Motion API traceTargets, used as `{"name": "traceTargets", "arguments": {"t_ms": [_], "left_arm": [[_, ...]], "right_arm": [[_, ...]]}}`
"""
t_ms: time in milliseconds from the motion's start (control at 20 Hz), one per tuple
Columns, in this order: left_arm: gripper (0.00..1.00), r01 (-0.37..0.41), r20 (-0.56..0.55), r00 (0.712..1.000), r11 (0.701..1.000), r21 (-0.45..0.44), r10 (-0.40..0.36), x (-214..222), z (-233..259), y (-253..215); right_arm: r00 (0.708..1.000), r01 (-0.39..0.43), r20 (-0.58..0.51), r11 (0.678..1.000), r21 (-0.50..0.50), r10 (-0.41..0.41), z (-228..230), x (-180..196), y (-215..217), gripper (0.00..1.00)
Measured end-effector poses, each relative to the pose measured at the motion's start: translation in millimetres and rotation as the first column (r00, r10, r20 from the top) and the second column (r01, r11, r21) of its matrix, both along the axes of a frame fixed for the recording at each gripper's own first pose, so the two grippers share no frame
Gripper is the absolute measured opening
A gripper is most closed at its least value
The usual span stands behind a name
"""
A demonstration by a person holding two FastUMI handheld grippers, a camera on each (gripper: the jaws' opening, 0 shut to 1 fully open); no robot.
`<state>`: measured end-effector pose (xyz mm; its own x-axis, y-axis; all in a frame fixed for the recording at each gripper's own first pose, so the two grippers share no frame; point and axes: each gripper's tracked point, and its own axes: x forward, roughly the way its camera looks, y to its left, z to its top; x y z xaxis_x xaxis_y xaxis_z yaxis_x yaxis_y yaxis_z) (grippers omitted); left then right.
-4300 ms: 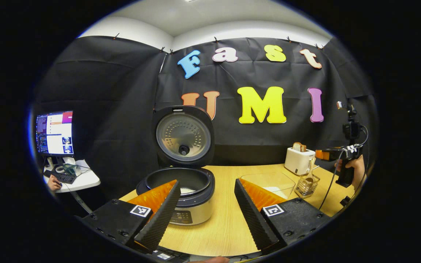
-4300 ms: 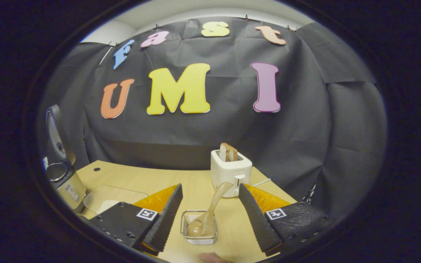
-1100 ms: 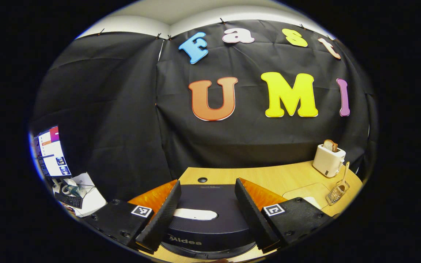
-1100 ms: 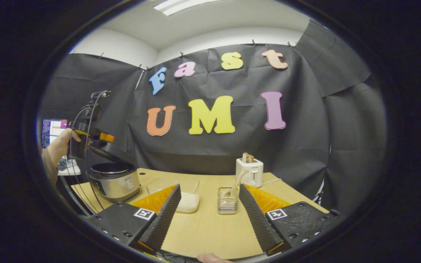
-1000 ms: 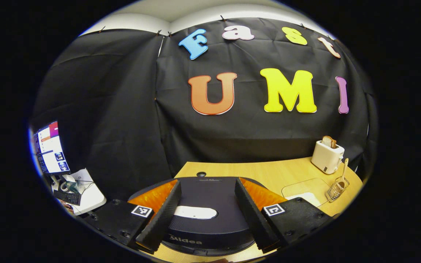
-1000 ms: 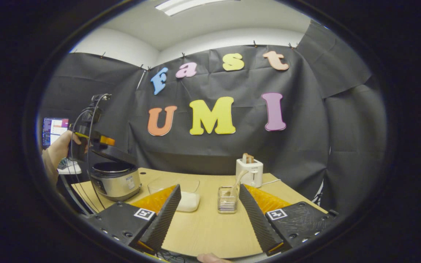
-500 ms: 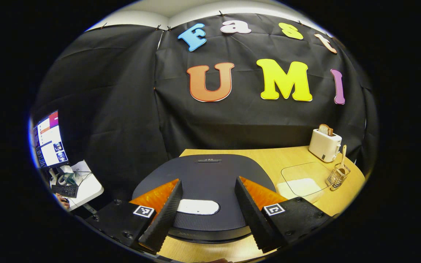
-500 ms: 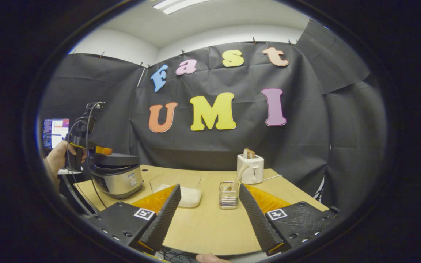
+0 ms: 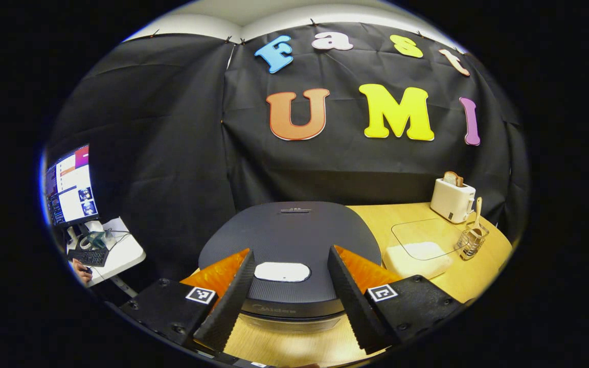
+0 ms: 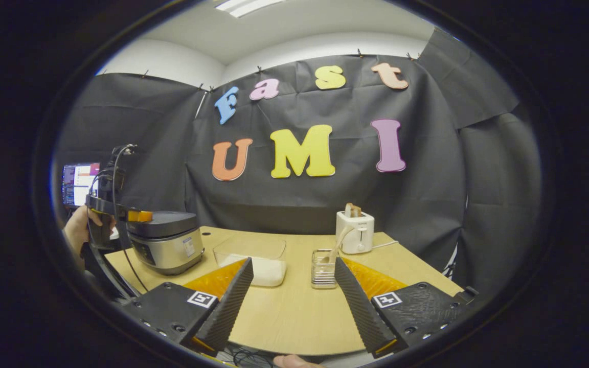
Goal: Close the left gripper, press the button to open the rice cooker; take a wooden spoon from the chopstick holder with the right hand, scoop a spoonful of rice and pour it into the rice cooker, then put the wooden spoon back into the chopstick holder.
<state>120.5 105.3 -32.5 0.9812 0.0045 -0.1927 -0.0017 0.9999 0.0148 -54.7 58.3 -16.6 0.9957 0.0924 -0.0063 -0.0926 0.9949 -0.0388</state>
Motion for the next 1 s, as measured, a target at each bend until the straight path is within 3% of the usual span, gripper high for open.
{"name": "traceTargets", "arguments": {"t_ms": [800, 1000], "left_arm": [[0.88, -0.021, 0.093, 0.995, 1.000, -0.014, 0.022, -7.9, -6.7, 0.0], [0.86, -0.034, 0.068, 0.997, 0.999, -0.004, 0.034, -21.4, -5.7, 0.3]], "right_arm": [[0.999, -0.012, -0.044, 1.000, -0.002, 0.012, -13.2, 3.2, 5.6, 0.95], [0.999, -0.004, -0.037, 1.000, -0.004, 0.004, -10.3, 1.9, 3.6, 0.95]]}}
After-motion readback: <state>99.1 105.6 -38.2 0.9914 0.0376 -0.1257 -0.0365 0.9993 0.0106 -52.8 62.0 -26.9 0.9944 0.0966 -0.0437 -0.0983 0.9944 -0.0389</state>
